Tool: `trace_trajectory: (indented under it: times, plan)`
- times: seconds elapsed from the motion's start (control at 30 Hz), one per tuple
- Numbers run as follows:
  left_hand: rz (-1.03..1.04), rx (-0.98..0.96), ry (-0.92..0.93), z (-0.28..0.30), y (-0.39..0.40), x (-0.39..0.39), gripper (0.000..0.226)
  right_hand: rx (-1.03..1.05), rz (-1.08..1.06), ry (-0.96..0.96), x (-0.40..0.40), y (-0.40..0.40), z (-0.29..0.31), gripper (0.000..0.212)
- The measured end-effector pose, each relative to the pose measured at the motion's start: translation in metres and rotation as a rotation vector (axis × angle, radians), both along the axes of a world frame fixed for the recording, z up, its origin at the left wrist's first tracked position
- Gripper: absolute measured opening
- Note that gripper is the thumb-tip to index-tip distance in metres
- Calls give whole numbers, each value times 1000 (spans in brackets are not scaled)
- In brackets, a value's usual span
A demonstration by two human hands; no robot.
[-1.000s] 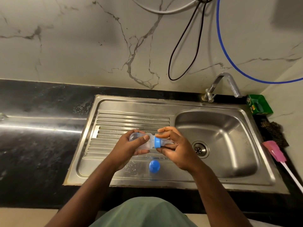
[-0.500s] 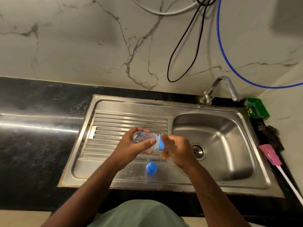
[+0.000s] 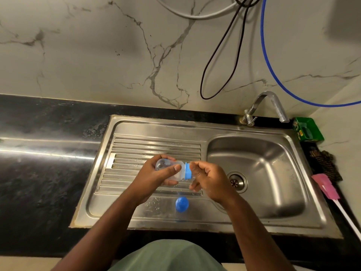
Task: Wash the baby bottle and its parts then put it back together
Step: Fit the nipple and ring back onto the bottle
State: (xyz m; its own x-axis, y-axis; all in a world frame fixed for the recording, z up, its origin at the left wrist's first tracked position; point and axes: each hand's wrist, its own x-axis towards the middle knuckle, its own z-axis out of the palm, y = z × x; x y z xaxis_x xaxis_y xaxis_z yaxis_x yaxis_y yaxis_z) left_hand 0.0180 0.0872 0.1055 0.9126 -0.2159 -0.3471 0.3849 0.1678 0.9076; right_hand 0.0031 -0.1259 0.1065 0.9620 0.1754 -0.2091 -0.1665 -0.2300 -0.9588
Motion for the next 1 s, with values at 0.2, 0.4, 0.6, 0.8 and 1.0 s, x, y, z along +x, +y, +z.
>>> trace_trajectory:
  times: [0.2, 0.4, 0.6, 0.8, 1.0]
  plan:
    - [-37, 21, 38, -1, 1, 1, 40, -170, 101, -201, -4, -3, -8, 49]
    - [-34, 107, 34, -5, 2, 1, 42, -166, 114, -105, 7, 6, -5, 19]
    - [-3, 100, 208, -6, 5, 6, 38, -617, 203, -581, 9, 2, -20, 54]
    - [-165, 280, 300, -5, 4, 9, 47, -741, 313, -691, 21, -4, -25, 47]
    - [-68, 325, 87, -6, 2, 18, 42, -184, 237, -141, 22, 10, -31, 39]
